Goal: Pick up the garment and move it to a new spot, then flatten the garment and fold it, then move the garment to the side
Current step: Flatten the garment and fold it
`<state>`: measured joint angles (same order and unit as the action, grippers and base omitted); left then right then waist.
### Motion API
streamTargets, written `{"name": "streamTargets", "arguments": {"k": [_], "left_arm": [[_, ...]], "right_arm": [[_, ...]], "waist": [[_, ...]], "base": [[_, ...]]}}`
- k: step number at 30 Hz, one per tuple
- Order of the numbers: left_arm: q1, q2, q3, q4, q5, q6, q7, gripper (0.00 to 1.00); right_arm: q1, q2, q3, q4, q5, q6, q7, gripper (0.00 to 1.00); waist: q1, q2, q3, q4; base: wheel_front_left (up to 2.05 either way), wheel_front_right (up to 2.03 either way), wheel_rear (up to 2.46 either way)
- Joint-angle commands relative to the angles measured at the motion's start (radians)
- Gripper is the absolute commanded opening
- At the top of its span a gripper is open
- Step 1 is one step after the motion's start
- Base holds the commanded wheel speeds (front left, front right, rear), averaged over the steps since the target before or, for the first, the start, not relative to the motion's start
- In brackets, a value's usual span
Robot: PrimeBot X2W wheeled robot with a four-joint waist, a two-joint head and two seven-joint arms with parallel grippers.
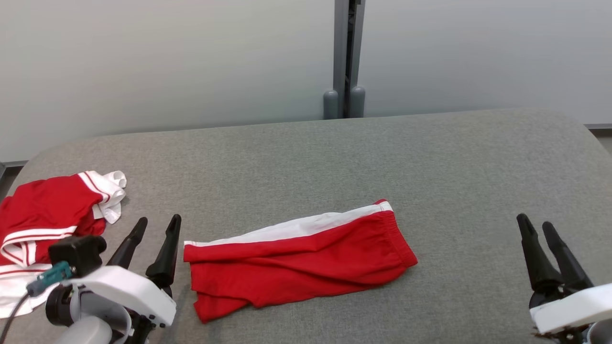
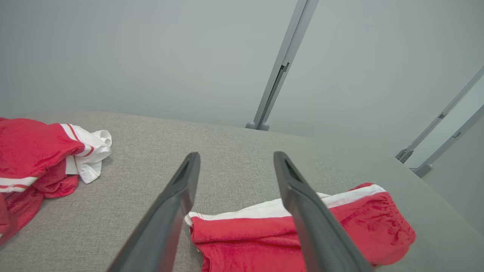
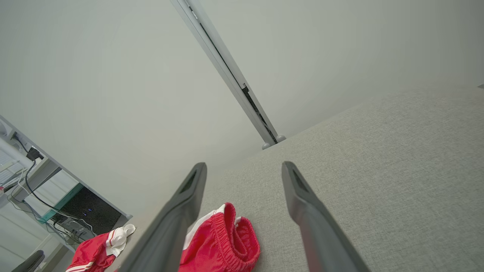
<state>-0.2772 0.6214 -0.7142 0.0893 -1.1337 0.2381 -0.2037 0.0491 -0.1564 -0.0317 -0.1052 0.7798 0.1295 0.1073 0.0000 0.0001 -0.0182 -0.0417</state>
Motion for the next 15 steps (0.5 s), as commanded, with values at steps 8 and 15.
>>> {"name": "streamTargets", "arguments": {"k": [8, 15], "left_arm": [[0.146, -0.127, 0.192, -0.09, 0.203, 0.028, -0.061, 1.0], [0.24, -0.246, 0.277, -0.153, 0.419, -0.053, -0.062, 1.0]], "right_arm": [[0.039, 0.007, 0.057, 0.071, -0.058, 0.003, -0.121, 1.0], [-0.016, -0.038, 0.111, 0.163, -0.098, 0.002, -0.123, 1.0]], "waist": [[0.0, -0.0001, 0.009, 0.049], [0.0, -0.0001, 0.018, 0.099]], "base": [[0.0, 0.0, 0.0], [0.0, 0.0, 0.0]]}}
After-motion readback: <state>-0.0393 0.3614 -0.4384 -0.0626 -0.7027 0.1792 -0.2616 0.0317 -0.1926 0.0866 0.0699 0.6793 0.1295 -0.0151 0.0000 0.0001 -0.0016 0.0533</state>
